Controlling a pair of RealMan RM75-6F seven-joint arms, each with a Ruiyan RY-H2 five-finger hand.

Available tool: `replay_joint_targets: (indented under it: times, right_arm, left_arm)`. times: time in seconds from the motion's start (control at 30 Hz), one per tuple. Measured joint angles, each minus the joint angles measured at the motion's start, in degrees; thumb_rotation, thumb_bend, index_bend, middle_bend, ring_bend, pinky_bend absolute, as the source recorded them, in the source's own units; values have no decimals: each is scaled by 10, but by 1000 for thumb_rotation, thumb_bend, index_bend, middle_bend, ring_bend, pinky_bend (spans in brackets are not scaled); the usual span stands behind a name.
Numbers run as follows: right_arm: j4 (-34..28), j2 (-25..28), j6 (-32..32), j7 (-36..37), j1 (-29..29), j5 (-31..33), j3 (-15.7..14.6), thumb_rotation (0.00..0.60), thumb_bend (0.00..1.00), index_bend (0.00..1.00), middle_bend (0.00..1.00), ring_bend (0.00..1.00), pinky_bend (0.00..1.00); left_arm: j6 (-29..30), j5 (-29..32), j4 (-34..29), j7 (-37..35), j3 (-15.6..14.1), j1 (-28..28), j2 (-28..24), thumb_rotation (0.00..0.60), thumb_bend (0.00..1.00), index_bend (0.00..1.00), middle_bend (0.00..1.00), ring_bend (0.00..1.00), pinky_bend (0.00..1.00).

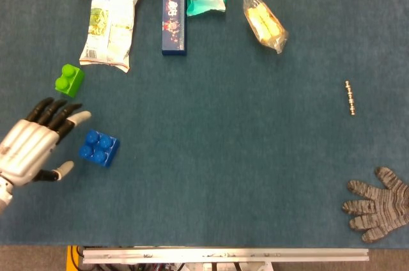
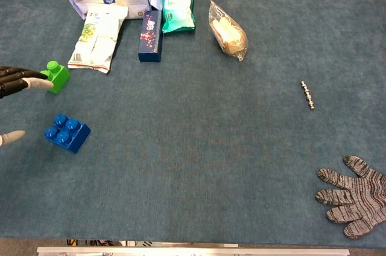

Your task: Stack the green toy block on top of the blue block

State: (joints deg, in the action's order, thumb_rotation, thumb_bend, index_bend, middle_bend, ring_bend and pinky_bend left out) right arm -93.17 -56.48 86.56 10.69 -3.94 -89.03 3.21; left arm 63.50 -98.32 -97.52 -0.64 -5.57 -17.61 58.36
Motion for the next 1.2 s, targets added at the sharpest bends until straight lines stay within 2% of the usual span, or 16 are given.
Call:
replay_joint_targets:
  times: [0.2, 0.57, 1.2]
  right_arm:
    - [3, -2, -1, 2, 0, 1, -1, 600, 226, 163, 250, 65, 109]
    - [9, -3, -2, 7, 3, 3, -2, 600, 226, 163, 250, 65, 109]
    - [12, -5, -8, 9, 1, 4, -3, 600, 226, 163, 250, 65, 109]
  left_arm:
    - [-42, 7, -2, 18, -4, -26, 2, 600, 293, 117, 91, 34, 31]
    - [-80, 46, 7, 73, -3, -45, 31, 600, 293, 114, 91, 34, 31]
    - [-104, 98, 34, 90, -8, -53, 79, 600, 292, 103, 91, 34, 31]
